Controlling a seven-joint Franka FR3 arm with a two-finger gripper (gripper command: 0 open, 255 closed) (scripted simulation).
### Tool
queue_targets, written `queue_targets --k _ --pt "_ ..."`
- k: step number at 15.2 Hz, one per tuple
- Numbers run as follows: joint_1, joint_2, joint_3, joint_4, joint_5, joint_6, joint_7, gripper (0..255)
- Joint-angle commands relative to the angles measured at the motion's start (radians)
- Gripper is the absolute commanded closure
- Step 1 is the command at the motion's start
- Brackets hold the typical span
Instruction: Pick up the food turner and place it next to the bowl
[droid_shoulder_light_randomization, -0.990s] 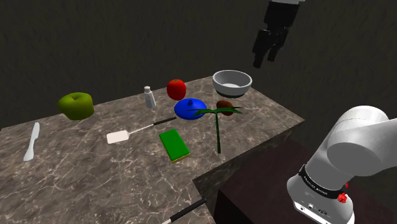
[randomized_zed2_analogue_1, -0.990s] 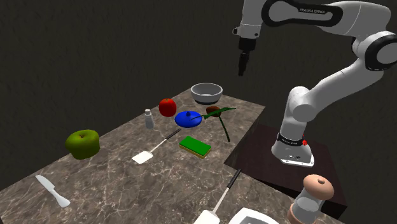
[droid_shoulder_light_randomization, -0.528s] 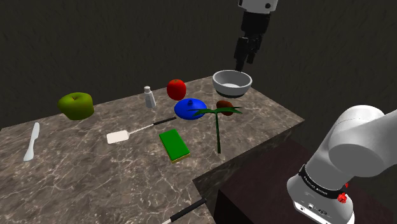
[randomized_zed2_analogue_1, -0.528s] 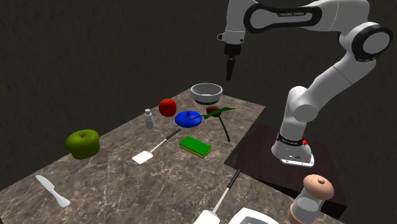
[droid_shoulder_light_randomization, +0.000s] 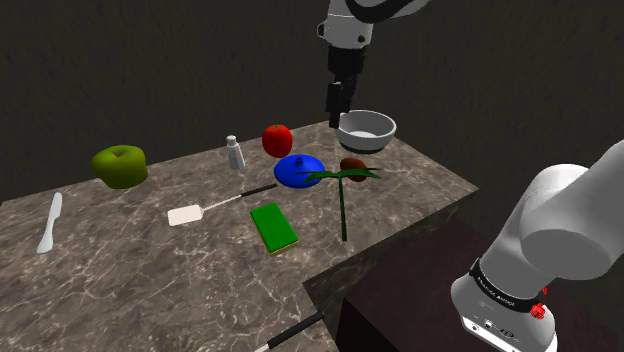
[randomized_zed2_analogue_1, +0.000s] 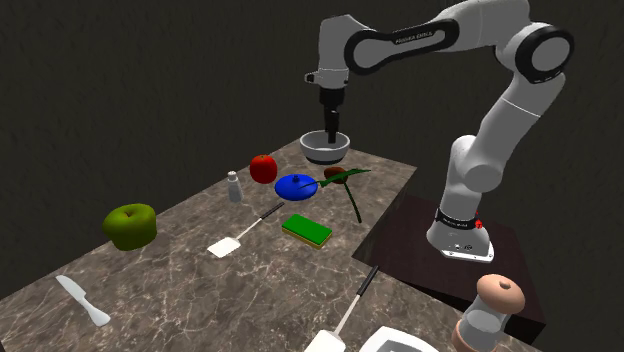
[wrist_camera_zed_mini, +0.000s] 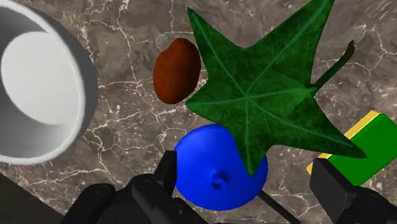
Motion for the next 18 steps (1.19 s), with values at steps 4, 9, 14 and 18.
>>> queue_targets --k 4,9,14,18 --pt "0.035 0.178 0.026 0.113 -0.02 0.053 -0.098 0" --pt "0.069 0.352 0.06 0.237 -0.05 0.091 -0.181 0" --pt "0.109 0.522 0.097 0.375 -0.094 0.108 -0.254 0" --pt "0.147 0.655 0.125 0.494 -0.136 0.109 -0.309 0"
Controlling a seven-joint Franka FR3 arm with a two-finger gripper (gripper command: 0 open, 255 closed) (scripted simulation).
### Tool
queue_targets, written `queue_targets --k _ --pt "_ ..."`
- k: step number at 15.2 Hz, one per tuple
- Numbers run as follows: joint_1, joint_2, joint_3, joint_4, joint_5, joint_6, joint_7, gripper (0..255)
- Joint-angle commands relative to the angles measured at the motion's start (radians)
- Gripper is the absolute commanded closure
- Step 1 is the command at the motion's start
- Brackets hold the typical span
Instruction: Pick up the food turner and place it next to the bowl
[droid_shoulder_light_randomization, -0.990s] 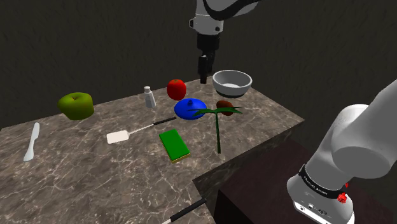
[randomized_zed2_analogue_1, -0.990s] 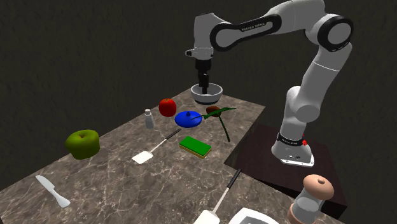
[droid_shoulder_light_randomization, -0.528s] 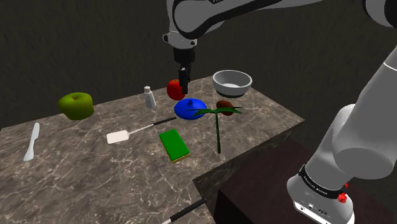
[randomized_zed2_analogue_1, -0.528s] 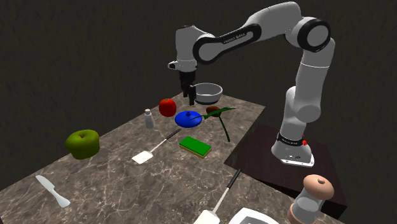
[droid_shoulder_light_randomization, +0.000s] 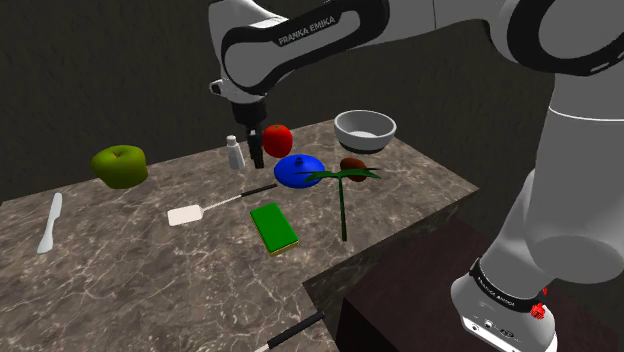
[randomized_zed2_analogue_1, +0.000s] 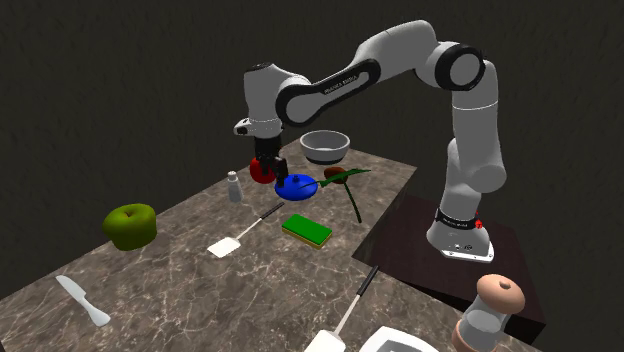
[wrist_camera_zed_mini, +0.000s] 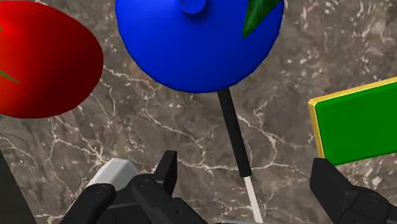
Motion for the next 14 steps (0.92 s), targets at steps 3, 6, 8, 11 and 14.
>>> queue_targets --k 3,6,8,11,14 --pt "0.045 0.134 0.026 0.125 -0.046 -0.005 -0.054 0" --pt "0.083 0.232 0.042 0.223 -0.081 -0.016 -0.096 0" --pt "0.111 0.297 0.052 0.29 -0.105 -0.026 -0.125 0" --pt "0.111 0.305 0.05 0.274 -0.108 -0.003 -0.125 0" --pt "0.109 0.315 0.048 0.25 -0.112 0.032 -0.122 0"
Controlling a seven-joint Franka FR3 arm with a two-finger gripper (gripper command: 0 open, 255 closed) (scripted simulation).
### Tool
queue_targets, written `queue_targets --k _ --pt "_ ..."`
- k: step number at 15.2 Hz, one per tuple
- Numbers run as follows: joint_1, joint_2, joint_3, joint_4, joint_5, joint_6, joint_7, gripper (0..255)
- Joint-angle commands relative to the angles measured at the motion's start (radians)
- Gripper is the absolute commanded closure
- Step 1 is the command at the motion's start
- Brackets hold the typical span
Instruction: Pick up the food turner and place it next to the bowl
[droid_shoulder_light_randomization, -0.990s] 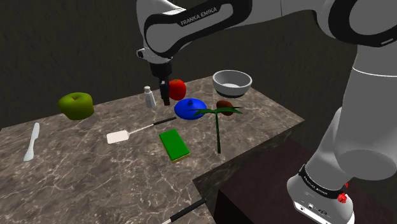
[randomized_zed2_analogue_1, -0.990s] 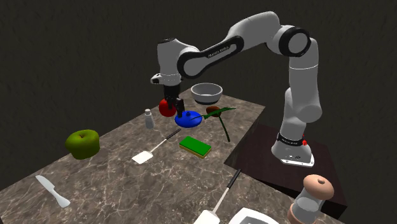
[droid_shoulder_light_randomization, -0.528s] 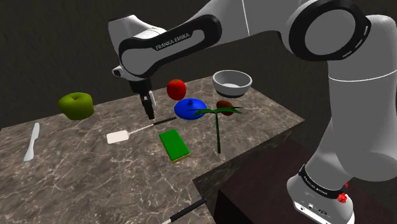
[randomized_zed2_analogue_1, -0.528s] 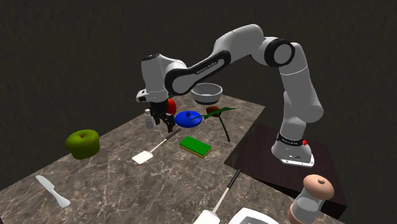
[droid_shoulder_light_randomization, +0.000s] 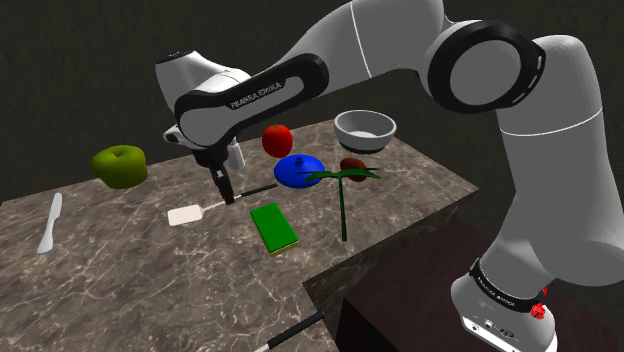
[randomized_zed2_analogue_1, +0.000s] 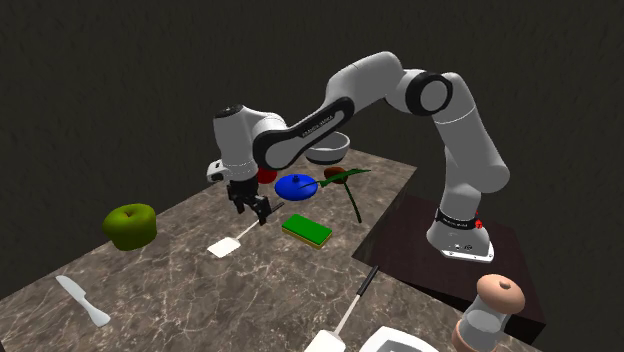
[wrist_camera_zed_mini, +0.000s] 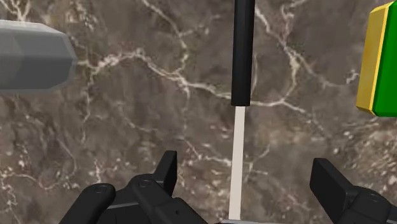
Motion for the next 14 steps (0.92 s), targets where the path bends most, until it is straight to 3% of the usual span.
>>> queue_targets --k 1,10,11,14 --pt "0.0 0.011 -0.002 -0.012 -0.003 0.023 0.002 0" --pt "-0.001 0.017 -0.003 -0.024 -0.006 0.04 0.003 0" --pt "-0.001 0.017 -0.003 -0.024 -0.006 0.04 0.003 255" --pt "-0.001 0.017 -0.003 -0.024 -0.006 0.04 0.003 255"
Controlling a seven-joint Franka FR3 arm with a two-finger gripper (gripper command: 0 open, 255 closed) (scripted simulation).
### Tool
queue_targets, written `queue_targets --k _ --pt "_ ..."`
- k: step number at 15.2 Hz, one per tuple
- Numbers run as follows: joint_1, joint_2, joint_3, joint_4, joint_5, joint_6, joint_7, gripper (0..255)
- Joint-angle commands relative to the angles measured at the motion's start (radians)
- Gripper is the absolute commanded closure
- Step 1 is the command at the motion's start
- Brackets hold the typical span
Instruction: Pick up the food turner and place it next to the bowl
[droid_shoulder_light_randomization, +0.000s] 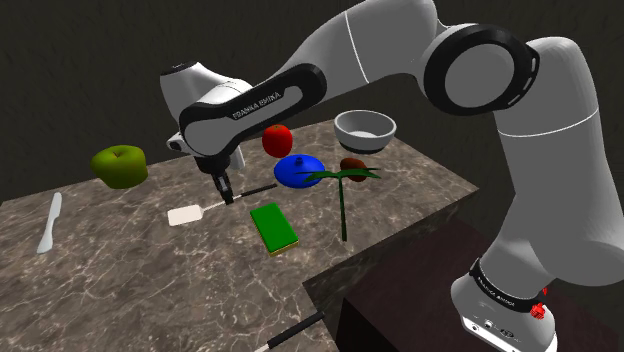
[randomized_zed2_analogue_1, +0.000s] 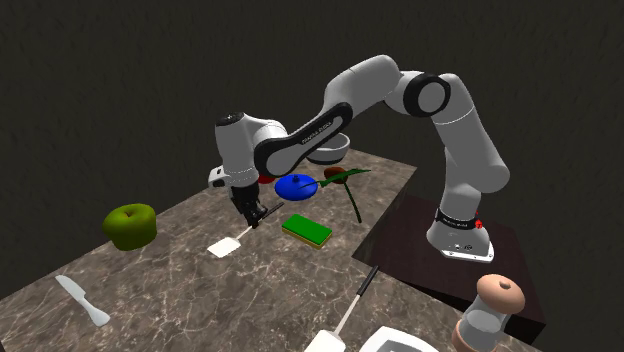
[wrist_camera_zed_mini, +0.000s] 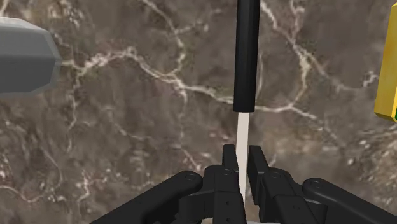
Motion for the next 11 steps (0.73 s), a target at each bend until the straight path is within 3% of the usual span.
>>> queue_targets --k 1,11 --pt "0.0 0.0 0.0 0.0 0.0 0.0 0.0 255" --pt "0.0 -0.023 0.004 0.032 0.007 -0.054 -0.007 255"
